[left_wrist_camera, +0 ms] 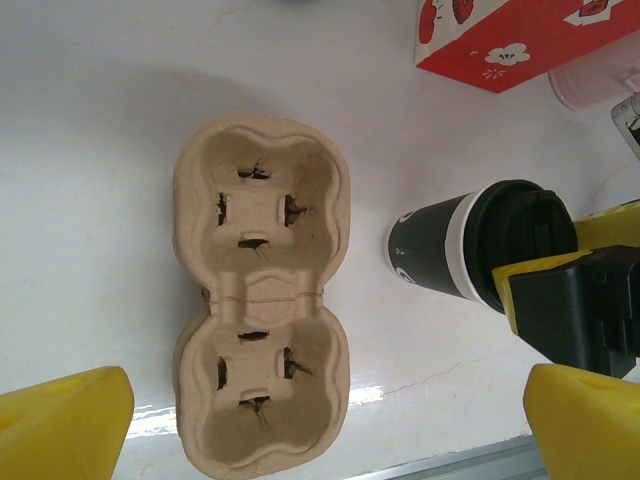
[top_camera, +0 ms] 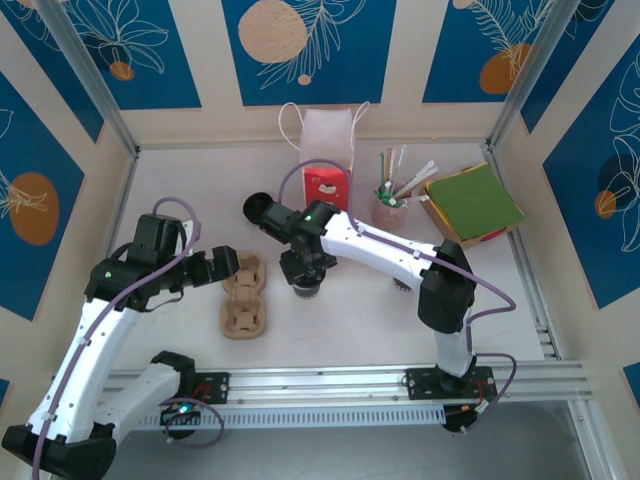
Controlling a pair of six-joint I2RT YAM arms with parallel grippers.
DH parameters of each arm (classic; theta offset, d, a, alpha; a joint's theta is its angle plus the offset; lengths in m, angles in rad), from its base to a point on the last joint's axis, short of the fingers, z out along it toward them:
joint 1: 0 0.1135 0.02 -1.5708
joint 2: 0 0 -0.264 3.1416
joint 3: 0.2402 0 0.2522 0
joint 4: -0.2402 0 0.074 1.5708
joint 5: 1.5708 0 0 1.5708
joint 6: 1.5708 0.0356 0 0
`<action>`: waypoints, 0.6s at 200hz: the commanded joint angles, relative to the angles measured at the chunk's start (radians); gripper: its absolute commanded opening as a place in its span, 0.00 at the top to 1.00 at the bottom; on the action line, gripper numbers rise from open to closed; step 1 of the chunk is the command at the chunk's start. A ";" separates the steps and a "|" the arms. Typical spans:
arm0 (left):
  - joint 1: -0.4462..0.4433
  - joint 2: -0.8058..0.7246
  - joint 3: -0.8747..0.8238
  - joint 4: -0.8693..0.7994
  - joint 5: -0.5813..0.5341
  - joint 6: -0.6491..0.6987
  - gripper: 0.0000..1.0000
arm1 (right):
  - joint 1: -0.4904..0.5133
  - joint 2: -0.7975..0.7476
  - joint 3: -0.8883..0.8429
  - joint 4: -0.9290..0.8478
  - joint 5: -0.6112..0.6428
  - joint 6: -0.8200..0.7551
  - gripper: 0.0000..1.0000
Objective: Pack the takeout coffee
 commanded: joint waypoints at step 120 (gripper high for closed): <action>-0.007 -0.005 -0.011 0.000 -0.002 0.000 0.00 | 0.029 -0.001 0.034 -0.026 0.011 0.011 0.34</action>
